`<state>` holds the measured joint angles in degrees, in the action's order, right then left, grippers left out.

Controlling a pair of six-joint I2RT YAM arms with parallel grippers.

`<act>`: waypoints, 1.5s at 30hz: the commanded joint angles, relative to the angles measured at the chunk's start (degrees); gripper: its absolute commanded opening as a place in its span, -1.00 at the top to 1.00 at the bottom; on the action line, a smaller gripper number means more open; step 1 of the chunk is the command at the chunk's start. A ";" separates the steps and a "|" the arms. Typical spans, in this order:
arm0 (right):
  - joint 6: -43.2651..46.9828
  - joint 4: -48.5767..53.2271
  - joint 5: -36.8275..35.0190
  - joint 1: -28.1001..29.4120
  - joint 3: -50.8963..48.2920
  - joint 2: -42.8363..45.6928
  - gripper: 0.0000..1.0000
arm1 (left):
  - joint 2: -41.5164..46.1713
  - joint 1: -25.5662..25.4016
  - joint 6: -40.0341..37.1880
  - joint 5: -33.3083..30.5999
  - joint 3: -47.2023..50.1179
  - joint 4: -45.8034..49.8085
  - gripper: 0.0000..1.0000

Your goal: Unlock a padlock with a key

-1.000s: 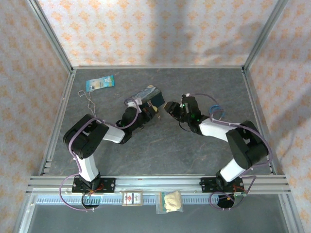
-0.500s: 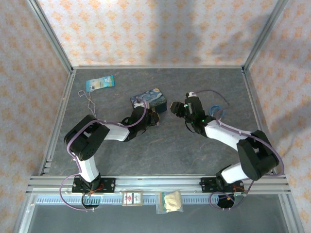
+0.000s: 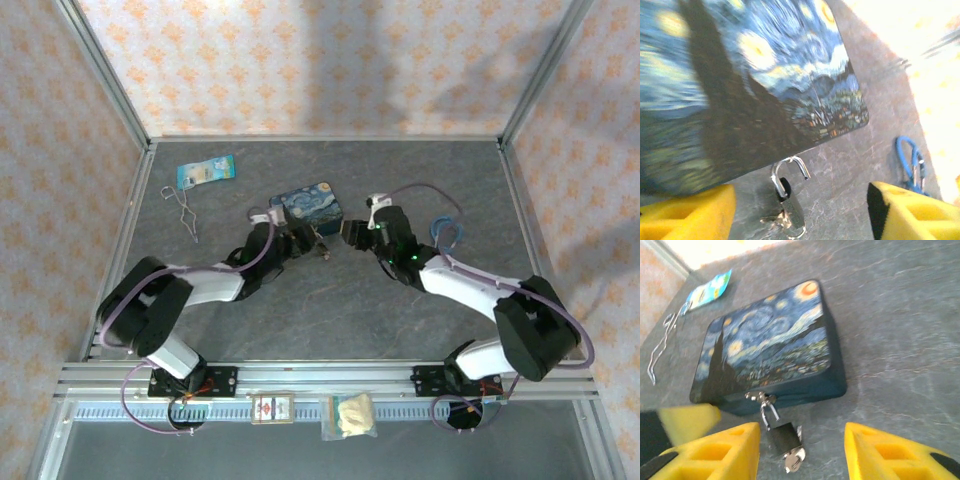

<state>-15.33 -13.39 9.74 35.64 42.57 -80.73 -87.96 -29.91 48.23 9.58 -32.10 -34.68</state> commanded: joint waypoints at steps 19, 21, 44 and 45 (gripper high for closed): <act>28.05 27.71 -3.22 6.81 25.88 -26.02 -0.02 | 2.25 16.12 9.08 7.91 5.74 -16.52 -0.47; 29.32 27.43 -4.01 6.82 25.86 -26.72 -0.02 | 2.36 16.21 8.61 7.73 5.90 -16.28 -0.47; 39.42 20.52 -5.96 6.90 22.36 -28.38 0.95 | 0.96 18.28 8.21 9.75 7.45 -18.83 -0.47; 40.41 19.93 -6.14 6.90 22.13 -28.10 0.98 | 0.87 18.40 8.20 9.77 7.50 -18.89 -0.47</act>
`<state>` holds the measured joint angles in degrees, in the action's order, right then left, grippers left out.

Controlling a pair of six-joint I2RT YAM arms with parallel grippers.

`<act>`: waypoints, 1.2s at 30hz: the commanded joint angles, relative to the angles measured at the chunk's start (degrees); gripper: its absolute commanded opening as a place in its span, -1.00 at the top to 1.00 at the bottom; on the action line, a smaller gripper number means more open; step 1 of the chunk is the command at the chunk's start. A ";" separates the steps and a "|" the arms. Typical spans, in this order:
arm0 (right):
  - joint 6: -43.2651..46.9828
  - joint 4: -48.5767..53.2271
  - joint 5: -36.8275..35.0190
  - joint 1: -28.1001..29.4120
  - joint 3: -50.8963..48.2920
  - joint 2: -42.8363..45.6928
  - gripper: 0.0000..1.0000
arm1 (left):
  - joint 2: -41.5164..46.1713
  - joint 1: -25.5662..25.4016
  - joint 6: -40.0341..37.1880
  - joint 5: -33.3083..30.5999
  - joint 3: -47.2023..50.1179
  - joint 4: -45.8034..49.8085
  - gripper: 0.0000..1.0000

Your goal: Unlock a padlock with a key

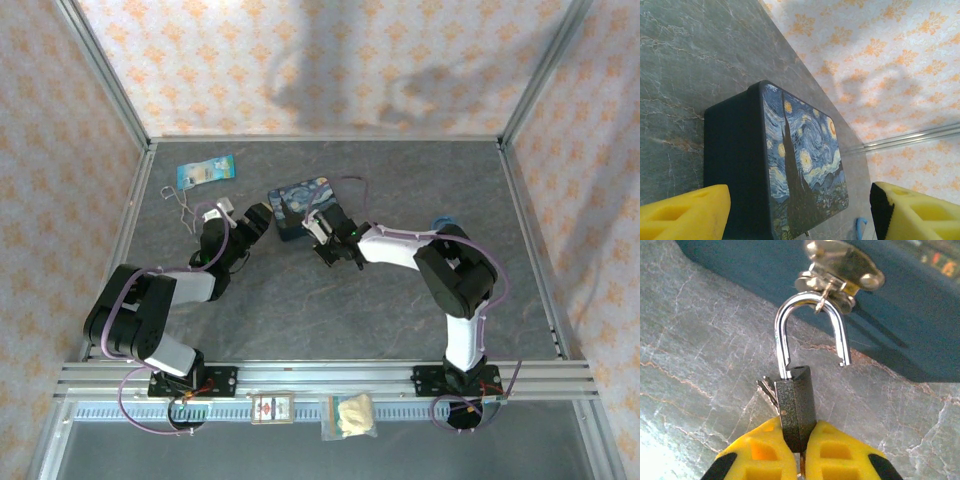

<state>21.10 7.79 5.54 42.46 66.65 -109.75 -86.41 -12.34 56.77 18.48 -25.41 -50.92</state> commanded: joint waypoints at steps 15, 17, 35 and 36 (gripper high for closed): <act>23.50 -2.78 -1.51 -0.75 -1.04 0.19 1.00 | 0.67 1.67 -0.66 1.74 2.46 -2.97 -0.47; 25.82 -1.29 -0.99 -1.06 0.26 -0.67 1.00 | 0.84 1.62 -0.57 1.80 2.79 -3.05 -0.47; 29.58 20.45 16.97 -4.40 21.12 -11.70 1.00 | -1.42 1.63 -0.78 3.96 3.17 -5.70 -0.42; 29.61 21.15 17.28 -4.39 22.13 -12.34 1.00 | -1.64 1.65 -0.78 4.19 3.17 -5.94 -0.41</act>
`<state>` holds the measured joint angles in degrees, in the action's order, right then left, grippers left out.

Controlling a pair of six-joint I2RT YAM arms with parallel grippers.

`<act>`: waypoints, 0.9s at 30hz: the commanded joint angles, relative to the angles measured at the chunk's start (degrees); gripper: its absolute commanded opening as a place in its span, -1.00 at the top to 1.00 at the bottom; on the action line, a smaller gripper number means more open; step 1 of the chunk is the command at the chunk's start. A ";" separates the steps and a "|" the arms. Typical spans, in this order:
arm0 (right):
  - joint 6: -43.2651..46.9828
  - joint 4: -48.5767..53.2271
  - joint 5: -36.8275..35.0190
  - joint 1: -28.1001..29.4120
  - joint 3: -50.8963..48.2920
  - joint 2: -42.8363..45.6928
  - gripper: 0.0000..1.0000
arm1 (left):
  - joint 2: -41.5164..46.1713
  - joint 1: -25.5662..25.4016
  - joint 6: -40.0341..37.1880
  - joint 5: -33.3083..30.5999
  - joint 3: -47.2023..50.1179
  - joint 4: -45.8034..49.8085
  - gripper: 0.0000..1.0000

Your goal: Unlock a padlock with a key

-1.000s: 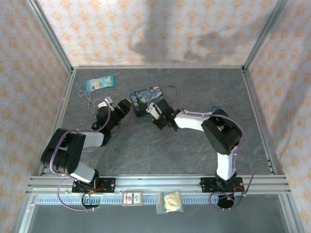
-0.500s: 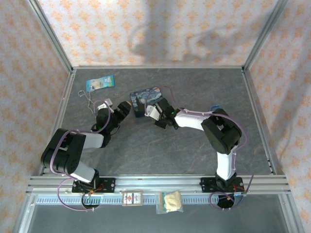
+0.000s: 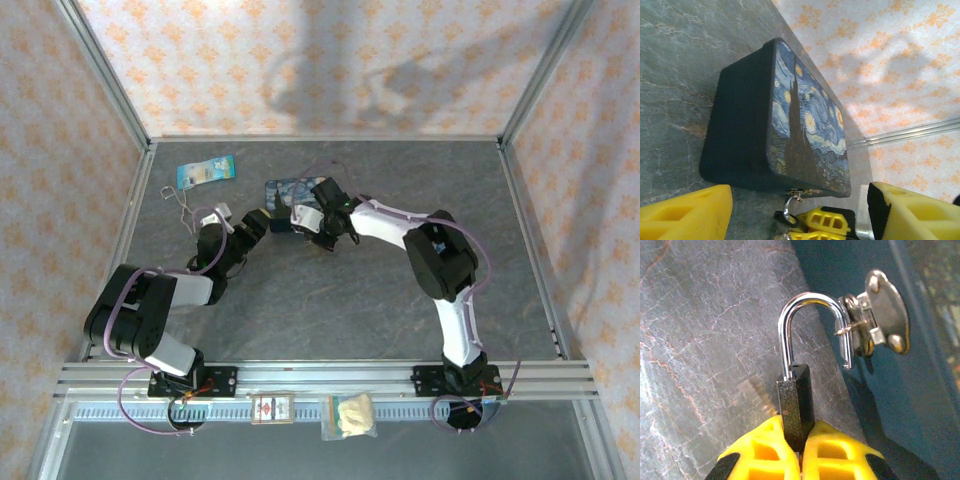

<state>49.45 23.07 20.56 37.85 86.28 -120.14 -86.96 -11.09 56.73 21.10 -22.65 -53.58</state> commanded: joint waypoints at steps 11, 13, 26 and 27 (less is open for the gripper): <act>1.17 8.42 6.98 0.21 11.29 -6.17 1.00 | -1.77 0.42 -0.57 3.41 0.48 -4.77 -0.31; 1.09 8.83 8.18 0.21 12.74 -7.00 1.00 | -1.97 0.44 -0.43 3.58 0.59 -5.24 -0.29; -0.41 12.40 11.52 0.24 21.69 -13.11 1.00 | -2.10 0.32 1.11 4.34 1.79 -8.03 -0.24; -0.56 12.12 11.75 0.27 21.50 -12.98 1.00 | -1.67 0.37 1.15 3.98 1.99 -8.00 -0.24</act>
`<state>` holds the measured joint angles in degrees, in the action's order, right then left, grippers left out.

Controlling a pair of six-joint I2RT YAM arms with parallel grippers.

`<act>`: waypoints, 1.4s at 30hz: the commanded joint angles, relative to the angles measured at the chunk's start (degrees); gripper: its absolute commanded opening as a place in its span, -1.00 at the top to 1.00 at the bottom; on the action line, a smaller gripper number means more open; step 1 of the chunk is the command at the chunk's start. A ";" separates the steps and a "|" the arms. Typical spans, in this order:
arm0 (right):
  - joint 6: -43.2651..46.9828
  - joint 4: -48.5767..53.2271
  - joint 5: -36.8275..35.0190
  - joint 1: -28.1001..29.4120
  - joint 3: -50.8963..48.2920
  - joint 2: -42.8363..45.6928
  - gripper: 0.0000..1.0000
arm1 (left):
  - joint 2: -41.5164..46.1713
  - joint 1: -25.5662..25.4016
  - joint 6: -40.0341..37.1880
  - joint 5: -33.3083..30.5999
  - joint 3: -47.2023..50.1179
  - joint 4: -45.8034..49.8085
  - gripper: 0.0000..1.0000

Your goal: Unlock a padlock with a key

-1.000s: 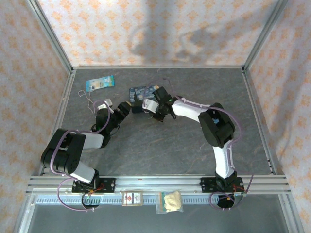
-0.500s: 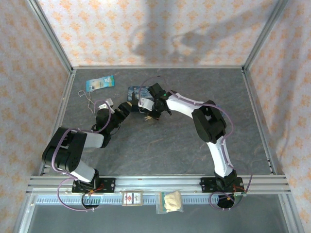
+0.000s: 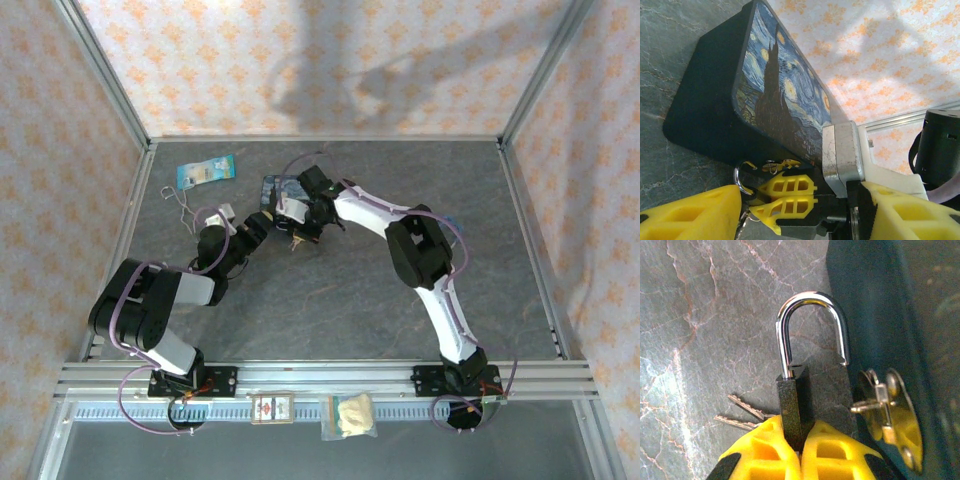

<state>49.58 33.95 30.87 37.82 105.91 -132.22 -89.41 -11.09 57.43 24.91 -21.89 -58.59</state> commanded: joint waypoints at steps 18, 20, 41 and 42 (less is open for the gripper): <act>-13.71 -11.81 4.51 2.53 -26.25 22.22 1.00 | 8.17 6.85 -1.18 -5.35 1.94 3.23 -0.32; -16.53 -12.75 3.21 3.59 -30.29 24.89 1.00 | 8.69 7.04 -1.48 -5.99 1.73 3.73 -0.32; -27.56 -13.64 -2.36 7.53 -41.30 28.15 0.73 | 13.10 7.07 -1.08 -8.46 1.73 7.06 -0.35; -27.54 -13.62 -2.45 7.53 -41.16 28.08 0.65 | 13.47 7.08 -1.21 -8.60 1.76 7.37 -0.36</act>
<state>23.11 20.51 29.93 45.08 62.83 -103.33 -77.52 -4.71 57.01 17.47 -19.97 -52.84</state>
